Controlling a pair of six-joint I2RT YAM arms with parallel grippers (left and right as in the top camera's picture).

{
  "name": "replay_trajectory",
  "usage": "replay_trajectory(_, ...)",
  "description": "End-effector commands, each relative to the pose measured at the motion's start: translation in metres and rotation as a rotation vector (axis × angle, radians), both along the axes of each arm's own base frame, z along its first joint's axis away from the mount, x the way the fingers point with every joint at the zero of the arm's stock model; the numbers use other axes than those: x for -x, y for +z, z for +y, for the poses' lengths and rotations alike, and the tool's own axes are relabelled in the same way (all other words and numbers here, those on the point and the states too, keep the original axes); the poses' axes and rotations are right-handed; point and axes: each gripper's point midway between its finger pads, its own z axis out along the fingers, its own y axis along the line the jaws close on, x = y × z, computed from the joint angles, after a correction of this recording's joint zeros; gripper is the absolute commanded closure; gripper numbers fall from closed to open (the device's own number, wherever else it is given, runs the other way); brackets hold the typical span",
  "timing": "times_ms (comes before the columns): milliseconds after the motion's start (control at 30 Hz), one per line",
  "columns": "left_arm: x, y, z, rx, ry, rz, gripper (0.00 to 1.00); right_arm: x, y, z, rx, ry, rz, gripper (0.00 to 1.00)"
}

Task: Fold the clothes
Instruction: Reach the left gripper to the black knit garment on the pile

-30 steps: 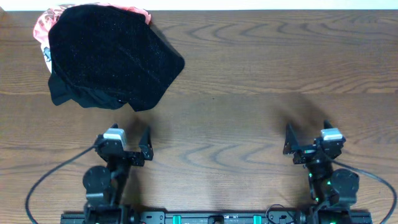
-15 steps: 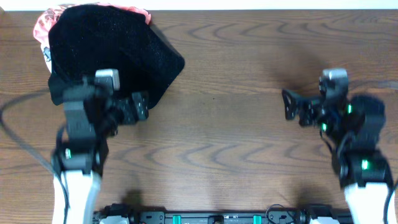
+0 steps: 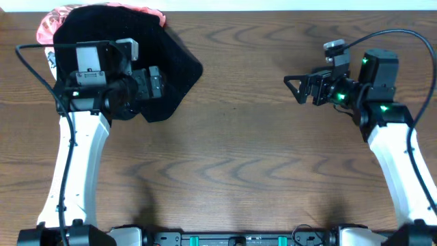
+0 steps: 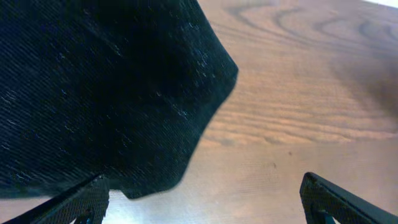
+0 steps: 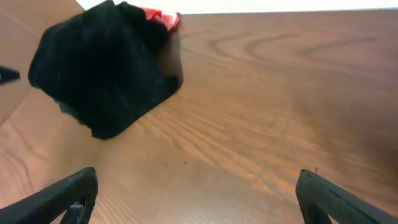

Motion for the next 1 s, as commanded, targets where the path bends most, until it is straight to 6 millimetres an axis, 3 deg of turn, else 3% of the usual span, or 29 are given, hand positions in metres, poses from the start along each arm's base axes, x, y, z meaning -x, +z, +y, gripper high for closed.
replay_trajectory(0, -0.014, 0.019, 0.033, -0.020, 0.084, -0.083, 0.02, -0.001, -0.002, 0.008, 0.013, 0.063, -0.022, 0.01)
replay_trajectory(233, -0.030, 0.036, 0.117, -0.147, 0.328, -0.191, 0.02, -0.010, -0.033, 0.002, 0.091, 0.004, 0.047, 0.01)
replay_trajectory(367, -0.036, 0.031, 0.147, -0.194, 0.405, -0.198, 0.02, -0.012, -0.049, 0.004, 0.139, -0.011, 0.079, 0.01)
replay_trajectory(500, -0.044, 0.005, 0.162, -0.194, 0.429, -0.149, 0.02, -0.011, -0.060, 0.007, 0.166, -0.010, 0.107, 0.01)
replay_trajectory(567, -0.045, -0.017, 0.171, -0.195, 0.446, -0.095, 0.02, -0.009, -0.065, 0.005, 0.189, -0.015, 0.120, 0.01)
replay_trajectory(733, -0.041, -0.056, 0.189, -0.211, 0.486, 0.008, 0.02, -0.008, -0.071, -0.002, 0.229, -0.044, 0.138, 0.01)
replay_trajectory(967, -0.043, -0.106, 0.191, -0.190, 0.485, 0.118, 0.02, -0.009, -0.072, -0.004, 0.236, -0.051, 0.140, 0.01)
